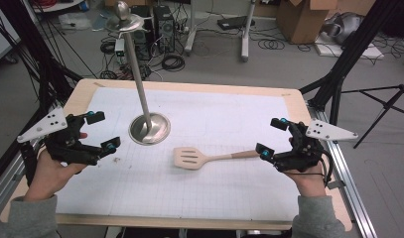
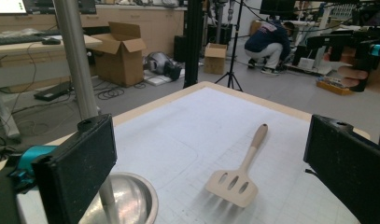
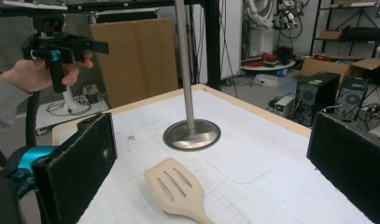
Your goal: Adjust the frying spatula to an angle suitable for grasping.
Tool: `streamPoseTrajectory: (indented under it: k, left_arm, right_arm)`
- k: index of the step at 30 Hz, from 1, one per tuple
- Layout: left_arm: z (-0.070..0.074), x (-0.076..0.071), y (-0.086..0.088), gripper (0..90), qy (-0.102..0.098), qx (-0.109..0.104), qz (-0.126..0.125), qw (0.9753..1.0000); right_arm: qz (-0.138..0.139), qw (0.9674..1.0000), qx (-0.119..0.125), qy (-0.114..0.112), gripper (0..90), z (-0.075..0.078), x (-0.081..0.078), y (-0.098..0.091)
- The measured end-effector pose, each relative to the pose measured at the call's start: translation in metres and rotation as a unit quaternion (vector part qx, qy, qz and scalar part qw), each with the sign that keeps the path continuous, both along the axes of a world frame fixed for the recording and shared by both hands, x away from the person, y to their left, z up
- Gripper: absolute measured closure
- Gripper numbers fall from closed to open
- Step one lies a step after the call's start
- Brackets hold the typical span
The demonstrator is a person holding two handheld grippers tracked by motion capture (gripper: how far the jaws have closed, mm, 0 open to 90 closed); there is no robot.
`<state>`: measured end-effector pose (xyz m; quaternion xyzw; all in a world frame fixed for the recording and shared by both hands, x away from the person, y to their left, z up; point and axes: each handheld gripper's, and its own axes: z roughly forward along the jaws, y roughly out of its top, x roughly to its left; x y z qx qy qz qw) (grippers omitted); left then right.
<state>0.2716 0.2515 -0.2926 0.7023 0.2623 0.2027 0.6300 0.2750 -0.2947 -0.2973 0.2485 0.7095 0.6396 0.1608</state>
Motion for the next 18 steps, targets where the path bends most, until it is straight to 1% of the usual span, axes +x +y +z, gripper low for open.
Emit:
streamPoseTrajectory:
  k: [4, 10, 14, 16, 18]
  left_arm:
    - [-0.001, -0.001, 0.001, 2.9, 0.002, 0.004, 0.008, 1.0]
    - [-0.001, 0.001, 0.001, 2.9, 0.001, 0.001, 0.008, 1.0]
    - [-0.001, 0.001, -0.001, 2.9, 0.0, 0.004, 0.008, 1.0]
    - [-0.003, 0.001, 0.0, 2.9, 0.001, 0.007, 0.011, 0.9999]
    - [-0.003, 0.001, 0.0, 2.9, 0.002, 0.006, 0.012, 0.9999]
  right_arm:
    - [-0.004, 1.0, -0.003, 0.002, 0.4, -0.001, 0.0, 0.001]
    - [-0.009, 0.9999, -0.008, 0.01, 0.3, -0.005, 0.004, 0.005]
    - [-0.017, 0.9996, -0.019, 0.015, 0.4, -0.01, 0.007, 0.006]
    - [-0.023, 0.9994, -0.017, 0.021, 0.4, -0.011, 0.007, 0.007]
    - [-0.028, 0.9993, -0.015, 0.018, 0.4, -0.013, 0.008, 0.007]
